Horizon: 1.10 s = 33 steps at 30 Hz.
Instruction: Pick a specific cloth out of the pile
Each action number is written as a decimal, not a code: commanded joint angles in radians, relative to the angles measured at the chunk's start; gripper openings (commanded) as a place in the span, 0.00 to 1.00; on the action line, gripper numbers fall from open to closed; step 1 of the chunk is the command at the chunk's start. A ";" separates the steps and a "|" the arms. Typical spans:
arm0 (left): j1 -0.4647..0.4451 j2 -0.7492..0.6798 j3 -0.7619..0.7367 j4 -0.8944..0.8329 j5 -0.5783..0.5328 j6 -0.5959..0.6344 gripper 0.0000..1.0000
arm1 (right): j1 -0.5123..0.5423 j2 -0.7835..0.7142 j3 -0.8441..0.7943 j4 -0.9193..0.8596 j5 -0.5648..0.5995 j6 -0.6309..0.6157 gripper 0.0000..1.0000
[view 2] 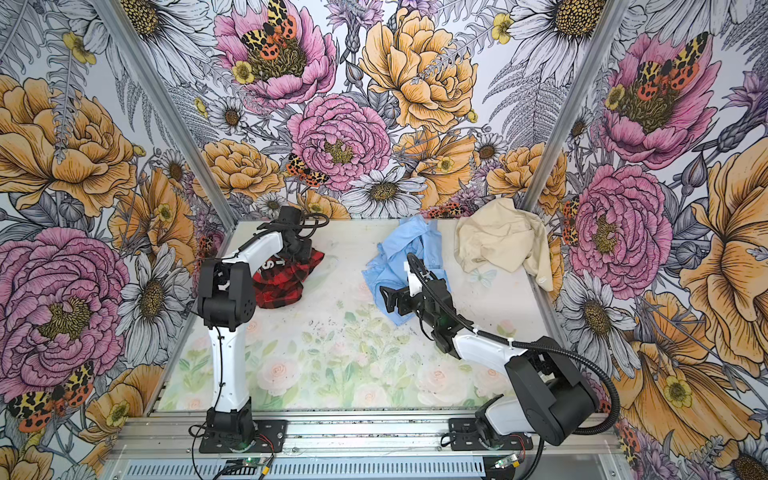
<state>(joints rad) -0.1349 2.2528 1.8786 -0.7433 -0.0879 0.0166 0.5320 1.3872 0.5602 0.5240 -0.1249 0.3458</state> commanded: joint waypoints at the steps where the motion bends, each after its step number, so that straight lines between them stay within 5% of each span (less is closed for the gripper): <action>1: -0.012 -0.084 -0.006 -0.002 0.007 0.031 0.26 | 0.008 0.009 0.030 0.002 0.004 -0.012 0.99; 7: -0.026 -0.291 -0.152 0.079 -0.049 0.014 0.59 | 0.008 0.009 0.031 0.002 0.004 -0.011 0.98; 11: -0.015 -0.451 -0.277 0.132 -0.091 -0.051 0.98 | 0.008 0.008 0.031 0.002 0.004 -0.013 0.99; 14: 0.039 -0.566 -0.404 0.194 -0.051 -0.174 0.99 | 0.008 0.009 0.031 0.004 0.001 -0.010 0.99; 17: 0.156 -0.648 -0.577 0.336 0.115 -0.378 0.99 | 0.009 0.006 0.031 0.004 -0.002 -0.008 0.98; 21: 0.255 -0.625 -0.685 0.444 0.279 -0.512 0.99 | 0.010 0.001 0.030 0.007 -0.002 -0.008 0.98; 28: 0.261 -0.495 -0.655 0.454 0.249 -0.540 0.99 | 0.010 0.007 0.030 0.007 0.002 -0.013 0.98; 33: 0.234 -0.361 -0.575 0.374 0.105 -0.553 0.99 | 0.011 0.006 0.030 0.005 0.004 -0.015 0.98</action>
<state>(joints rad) 0.1116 1.8442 1.2556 -0.3485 0.0956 -0.5034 0.5339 1.3880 0.5602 0.5198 -0.1276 0.3458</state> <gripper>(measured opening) 0.987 0.985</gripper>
